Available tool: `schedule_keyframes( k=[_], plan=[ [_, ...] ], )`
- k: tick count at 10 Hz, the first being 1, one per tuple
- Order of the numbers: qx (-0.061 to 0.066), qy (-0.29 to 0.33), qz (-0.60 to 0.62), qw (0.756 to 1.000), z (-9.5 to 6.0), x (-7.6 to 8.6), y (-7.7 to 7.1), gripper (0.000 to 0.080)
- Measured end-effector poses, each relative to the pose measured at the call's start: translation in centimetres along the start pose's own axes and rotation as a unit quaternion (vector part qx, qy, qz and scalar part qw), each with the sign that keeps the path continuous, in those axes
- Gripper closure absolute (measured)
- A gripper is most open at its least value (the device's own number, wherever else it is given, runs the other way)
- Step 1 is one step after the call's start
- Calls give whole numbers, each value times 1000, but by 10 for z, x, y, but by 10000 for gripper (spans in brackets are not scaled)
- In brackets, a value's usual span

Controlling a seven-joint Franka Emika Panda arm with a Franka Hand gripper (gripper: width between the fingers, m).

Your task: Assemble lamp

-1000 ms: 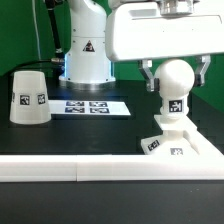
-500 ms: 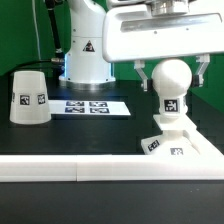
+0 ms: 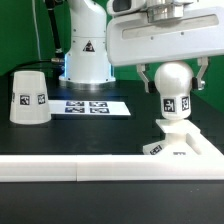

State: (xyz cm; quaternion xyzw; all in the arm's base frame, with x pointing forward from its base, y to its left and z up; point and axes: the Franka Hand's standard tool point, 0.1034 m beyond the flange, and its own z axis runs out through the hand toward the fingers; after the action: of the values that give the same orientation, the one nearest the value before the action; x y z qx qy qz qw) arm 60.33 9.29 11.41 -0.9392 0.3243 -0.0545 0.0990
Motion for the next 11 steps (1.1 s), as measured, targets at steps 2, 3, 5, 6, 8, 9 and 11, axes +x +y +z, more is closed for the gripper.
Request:
schedule_keyframes(
  k=[2, 3, 5, 6, 8, 9, 11],
  plan=[
    [7, -22, 102, 995, 1, 0, 0, 220],
    [10, -33, 150, 988, 2, 1, -1, 220],
    [13, -38, 208, 977, 3, 1, -1, 220],
    [12, -38, 214, 976, 3, 1, -2, 220],
    [14, -38, 190, 981, 3, 1, -2, 116],
    [15, -35, 170, 985, 1, 0, -5, 116],
    [23, -29, 63, 997, -6, 1, -8, 103]
  ],
)
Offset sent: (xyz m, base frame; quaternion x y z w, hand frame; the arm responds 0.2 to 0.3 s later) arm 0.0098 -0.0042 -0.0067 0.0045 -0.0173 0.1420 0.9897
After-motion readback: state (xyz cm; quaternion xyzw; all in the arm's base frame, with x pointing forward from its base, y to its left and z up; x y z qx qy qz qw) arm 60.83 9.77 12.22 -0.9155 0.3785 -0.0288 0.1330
